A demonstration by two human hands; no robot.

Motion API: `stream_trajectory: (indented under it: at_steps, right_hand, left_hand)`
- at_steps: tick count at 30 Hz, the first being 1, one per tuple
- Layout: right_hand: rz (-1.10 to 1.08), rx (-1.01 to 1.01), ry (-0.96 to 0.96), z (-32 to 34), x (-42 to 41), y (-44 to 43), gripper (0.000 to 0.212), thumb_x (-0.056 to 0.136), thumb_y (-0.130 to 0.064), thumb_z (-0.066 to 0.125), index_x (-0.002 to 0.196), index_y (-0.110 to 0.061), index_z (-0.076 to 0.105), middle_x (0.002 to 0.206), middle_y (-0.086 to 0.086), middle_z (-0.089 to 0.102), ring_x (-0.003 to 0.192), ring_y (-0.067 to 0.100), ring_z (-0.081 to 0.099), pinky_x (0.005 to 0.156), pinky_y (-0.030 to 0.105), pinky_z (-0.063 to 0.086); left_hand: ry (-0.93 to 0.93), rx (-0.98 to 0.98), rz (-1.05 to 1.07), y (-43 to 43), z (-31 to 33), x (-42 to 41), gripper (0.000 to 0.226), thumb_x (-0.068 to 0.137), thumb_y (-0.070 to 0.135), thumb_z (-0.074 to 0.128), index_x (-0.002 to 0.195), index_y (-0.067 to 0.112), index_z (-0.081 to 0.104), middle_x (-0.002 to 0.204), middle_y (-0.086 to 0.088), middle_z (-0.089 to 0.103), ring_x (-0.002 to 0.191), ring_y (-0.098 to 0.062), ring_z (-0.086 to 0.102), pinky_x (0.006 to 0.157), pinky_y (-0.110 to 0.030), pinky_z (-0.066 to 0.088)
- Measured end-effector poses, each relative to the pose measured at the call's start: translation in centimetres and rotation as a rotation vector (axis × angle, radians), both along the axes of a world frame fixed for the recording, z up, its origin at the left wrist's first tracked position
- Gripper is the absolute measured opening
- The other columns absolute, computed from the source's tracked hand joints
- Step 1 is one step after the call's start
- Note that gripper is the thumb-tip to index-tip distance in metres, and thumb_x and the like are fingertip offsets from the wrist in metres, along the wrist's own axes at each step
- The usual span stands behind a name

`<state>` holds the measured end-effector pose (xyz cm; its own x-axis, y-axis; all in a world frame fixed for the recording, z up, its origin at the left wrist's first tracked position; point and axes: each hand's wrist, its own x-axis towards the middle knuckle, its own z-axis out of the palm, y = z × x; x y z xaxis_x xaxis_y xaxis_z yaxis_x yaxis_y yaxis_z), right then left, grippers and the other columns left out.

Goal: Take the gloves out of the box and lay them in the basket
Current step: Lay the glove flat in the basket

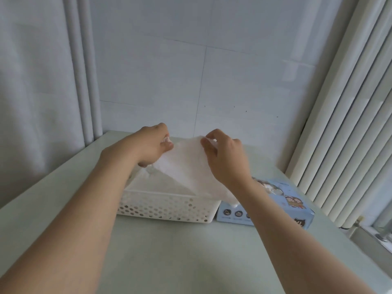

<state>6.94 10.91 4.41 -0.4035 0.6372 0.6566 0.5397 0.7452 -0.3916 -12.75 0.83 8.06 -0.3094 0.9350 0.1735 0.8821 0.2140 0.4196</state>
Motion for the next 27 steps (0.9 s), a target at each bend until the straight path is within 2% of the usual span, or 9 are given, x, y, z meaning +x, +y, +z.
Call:
stream_trajectory:
  at_steps: [3, 7, 9, 12, 16, 19, 23, 25, 27]
  right_hand:
    - [0.031, -0.020, -0.193, 0.0, -2.2, 0.5, 0.031, 0.111, -0.041, 0.046, 0.126, -0.020, 0.062, 0.096, 0.007, 0.067, 0.090, 0.032, 0.061, 0.062, 0.037, 0.044]
    - [0.009, -0.019, -0.411, -0.8, -4.0, 1.0, 0.034, 0.111, -0.046, 0.042, 0.127, -0.021, 0.058, 0.106, 0.010, 0.067, 0.094, 0.037, 0.064, 0.068, 0.040, 0.047]
    - [-0.002, -0.040, -0.486, -1.1, -4.6, 1.1, 0.035, 0.111, -0.046, 0.042, 0.128, -0.020, 0.057, 0.111, 0.012, 0.066, 0.095, 0.038, 0.064, 0.075, 0.044, 0.054]
    - [-0.004, -0.083, -0.552, -1.5, -5.2, 1.2, 0.033, 0.111, -0.044, 0.046, 0.126, -0.018, 0.060, 0.114, 0.012, 0.065, 0.097, 0.038, 0.065, 0.083, 0.049, 0.057]
    - [-0.009, -0.069, -0.620, -1.8, -5.7, 1.4, 0.033, 0.108, -0.047, 0.052, 0.122, -0.020, 0.063, 0.112, 0.010, 0.065, 0.094, 0.036, 0.065, 0.079, 0.043, 0.054]
    - [-0.029, 0.021, -0.655, -1.5, -5.7, 1.2, 0.038, 0.101, -0.056, 0.061, 0.116, -0.022, 0.064, 0.105, 0.004, 0.064, 0.093, 0.030, 0.065, 0.073, 0.036, 0.044]
    - [-0.044, 0.162, -0.627, -0.6, -5.6, 1.2, 0.031, 0.098, -0.051, 0.069, 0.113, -0.023, 0.064, 0.101, 0.001, 0.067, 0.095, 0.028, 0.067, 0.075, 0.037, 0.051]
    - [0.017, 0.109, -0.631, 0.0, -5.3, 1.0, 0.022, 0.098, -0.041, 0.072, 0.112, -0.026, 0.066, 0.103, -0.002, 0.067, 0.097, 0.026, 0.067, 0.078, 0.038, 0.054]
    - [0.105, -0.070, -0.687, 0.8, -4.9, 0.8, 0.023, 0.092, -0.041, 0.079, 0.110, -0.032, 0.068, 0.101, -0.005, 0.066, 0.094, 0.023, 0.069, 0.081, 0.039, 0.057]
  left_hand:
    - [0.032, -0.054, 0.089, 0.0, -1.3, -1.5, 0.021, 0.108, 0.036, 0.051, 0.110, 0.016, 0.048, 0.103, -0.008, 0.056, 0.072, -0.029, 0.060, 0.062, -0.035, 0.049]
    - [0.056, -0.113, 0.164, 0.4, -2.8, -2.7, 0.023, 0.106, 0.039, 0.056, 0.113, 0.018, 0.049, 0.113, -0.009, 0.057, 0.097, -0.033, 0.059, 0.088, -0.043, 0.051]
    - [0.068, -0.139, 0.196, 0.5, -3.4, -3.3, 0.026, 0.105, 0.041, 0.056, 0.116, 0.019, 0.049, 0.114, -0.009, 0.057, 0.100, -0.033, 0.060, 0.094, -0.050, 0.053]
    - [0.108, -0.176, 0.233, 0.6, -4.1, -3.9, 0.027, 0.104, 0.042, 0.057, 0.118, 0.020, 0.049, 0.116, -0.010, 0.058, 0.100, -0.034, 0.060, 0.094, -0.052, 0.054]
    - [0.139, -0.243, 0.258, 0.5, -4.5, -3.7, 0.029, 0.107, 0.037, 0.055, 0.128, 0.017, 0.051, 0.123, -0.011, 0.058, 0.105, -0.033, 0.060, 0.094, -0.046, 0.053]
    - [0.167, -0.258, 0.279, 0.2, -4.4, -3.1, 0.030, 0.109, 0.031, 0.051, 0.132, 0.013, 0.050, 0.126, -0.012, 0.058, 0.105, -0.032, 0.059, 0.084, -0.039, 0.047]
    - [0.183, -0.271, 0.290, 0.0, -4.0, -2.5, 0.032, 0.108, 0.030, 0.051, 0.134, 0.011, 0.049, 0.123, -0.011, 0.057, 0.102, -0.032, 0.057, 0.083, -0.039, 0.045]
    - [0.199, -0.281, 0.293, -0.1, -3.8, -2.0, 0.033, 0.108, 0.030, 0.053, 0.135, 0.012, 0.048, 0.117, -0.010, 0.053, 0.100, -0.031, 0.055, 0.082, -0.038, 0.044]
    - [0.225, -0.293, 0.291, -0.3, -3.4, -1.4, 0.032, 0.108, 0.029, 0.054, 0.136, 0.014, 0.049, 0.119, -0.009, 0.052, 0.101, -0.031, 0.054, 0.081, -0.037, 0.042]
